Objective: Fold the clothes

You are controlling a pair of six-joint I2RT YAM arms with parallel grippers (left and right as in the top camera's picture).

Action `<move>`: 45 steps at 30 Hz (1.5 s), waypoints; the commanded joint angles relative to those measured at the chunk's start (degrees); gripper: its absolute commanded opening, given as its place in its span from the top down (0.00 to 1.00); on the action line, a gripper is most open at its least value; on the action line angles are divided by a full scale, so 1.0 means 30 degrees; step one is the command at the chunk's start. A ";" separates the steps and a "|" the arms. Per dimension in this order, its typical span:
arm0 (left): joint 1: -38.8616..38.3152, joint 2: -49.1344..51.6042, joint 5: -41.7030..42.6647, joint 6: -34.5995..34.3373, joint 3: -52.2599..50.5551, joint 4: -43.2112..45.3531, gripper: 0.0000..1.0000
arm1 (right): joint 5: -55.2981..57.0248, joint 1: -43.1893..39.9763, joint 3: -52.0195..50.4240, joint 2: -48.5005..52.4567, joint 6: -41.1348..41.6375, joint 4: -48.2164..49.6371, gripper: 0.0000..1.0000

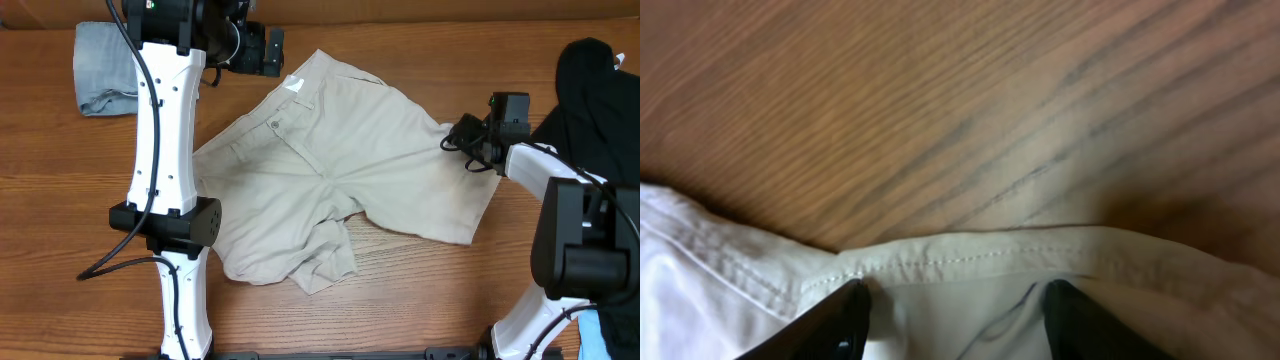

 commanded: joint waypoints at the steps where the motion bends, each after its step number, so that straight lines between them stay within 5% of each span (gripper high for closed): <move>1: 0.0087 -0.0342 -0.0576 0.0437 0.0255 0.0255 0.00 | 0.1501 -0.0189 -0.0845 0.3147 0.0109 0.0138 0.40; 10: 0.0087 -0.0342 -0.0583 0.0437 0.0255 0.1756 0.00 | 0.1989 -0.0262 0.3082 0.3679 -0.0488 0.0619 0.39; 12: 0.0138 -0.0342 -0.0699 0.0437 0.0255 0.1916 0.00 | 0.1705 -0.0270 0.4481 0.3679 -0.0984 -0.0525 0.30; 16: 0.0299 -0.0357 -0.1530 0.0204 0.0284 0.1923 0.00 | 0.0503 -0.0262 0.8495 0.3490 -0.1894 -0.5792 0.15; 24: 0.0758 -0.1953 -0.1625 -0.1180 0.0517 0.1268 0.00 | -0.2871 -0.0255 1.4739 0.0612 -0.2055 -1.5788 0.14; 36: 0.1239 -0.4160 -0.2929 -0.1792 0.0510 -0.0051 0.00 | -0.3730 0.2805 1.4309 -0.5850 -0.2470 -2.5019 0.16; 45: 0.1246 -0.4124 -0.3089 -0.0976 0.0393 -0.0051 0.00 | -0.3657 0.8342 0.9260 -0.6914 -0.1049 -2.3955 0.22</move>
